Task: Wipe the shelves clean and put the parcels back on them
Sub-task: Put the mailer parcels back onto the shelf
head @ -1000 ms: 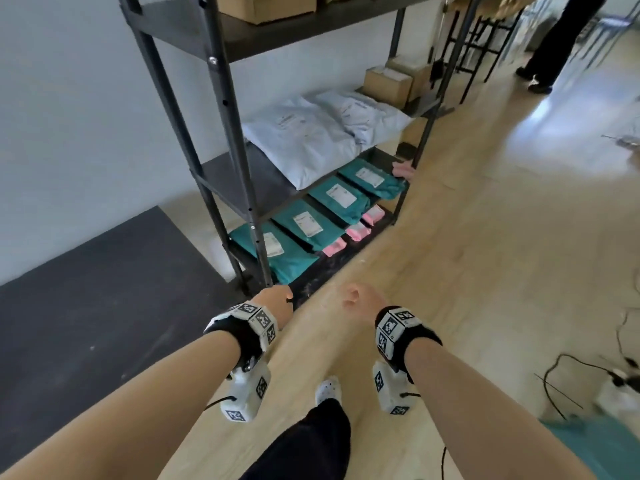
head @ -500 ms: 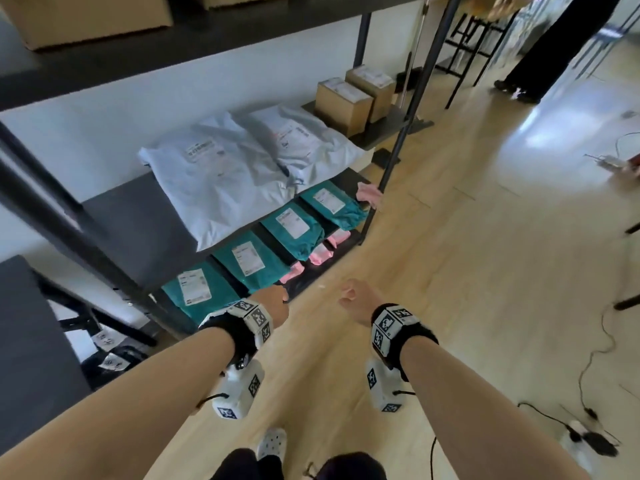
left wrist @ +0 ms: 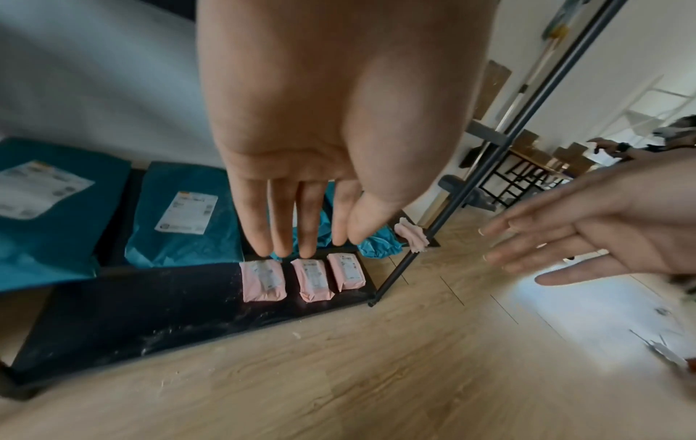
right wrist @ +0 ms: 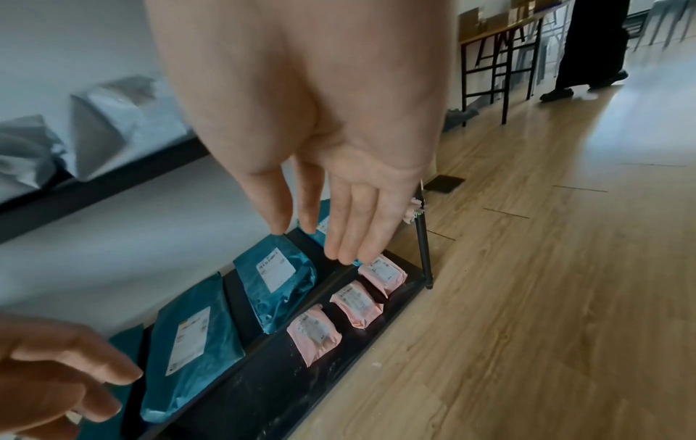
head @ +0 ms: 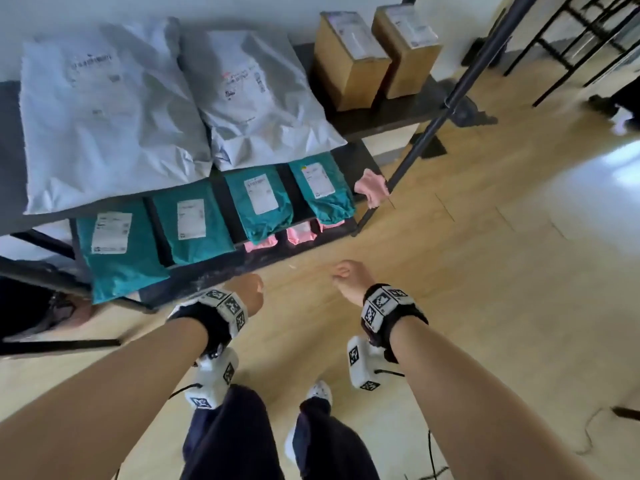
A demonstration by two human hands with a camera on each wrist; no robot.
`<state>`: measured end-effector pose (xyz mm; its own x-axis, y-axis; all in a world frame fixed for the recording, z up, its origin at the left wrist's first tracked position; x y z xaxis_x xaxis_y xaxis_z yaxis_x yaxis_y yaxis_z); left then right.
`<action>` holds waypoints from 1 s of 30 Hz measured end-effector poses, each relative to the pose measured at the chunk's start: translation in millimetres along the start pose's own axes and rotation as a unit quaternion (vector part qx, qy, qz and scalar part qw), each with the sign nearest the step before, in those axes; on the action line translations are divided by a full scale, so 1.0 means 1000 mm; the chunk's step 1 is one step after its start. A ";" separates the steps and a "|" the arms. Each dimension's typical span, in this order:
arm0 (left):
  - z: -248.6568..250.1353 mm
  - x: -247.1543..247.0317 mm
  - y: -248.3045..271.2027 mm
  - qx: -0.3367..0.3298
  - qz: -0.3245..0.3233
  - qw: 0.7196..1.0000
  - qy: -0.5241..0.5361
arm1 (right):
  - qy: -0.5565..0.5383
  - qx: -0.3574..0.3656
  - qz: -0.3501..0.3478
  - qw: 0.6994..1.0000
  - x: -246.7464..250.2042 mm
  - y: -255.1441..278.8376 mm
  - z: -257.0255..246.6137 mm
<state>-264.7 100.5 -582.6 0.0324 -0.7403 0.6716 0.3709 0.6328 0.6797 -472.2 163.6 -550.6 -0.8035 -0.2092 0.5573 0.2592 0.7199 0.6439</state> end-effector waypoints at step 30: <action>-0.168 -0.160 -0.479 0.177 0.198 0.930 0.252 | 0.020 0.087 -0.025 0.996 -0.126 -0.550 0.170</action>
<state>-291.5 -122.1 -1065.0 0.5661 -0.3893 0.7266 -0.0894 0.8473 0.5236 -604.8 -93.4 -1064.6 -0.7908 -0.2714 0.5486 0.1198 0.8104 0.5735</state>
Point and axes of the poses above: each hand's wrist, its own y-axis away from the middle knuckle, its own x-axis out of the back of the hand, z = x × y, the point moved 9 cm from there along -y, towards the middle knuckle, and after that the axes turned 3 degrees about -z, right-handed, at the moved point
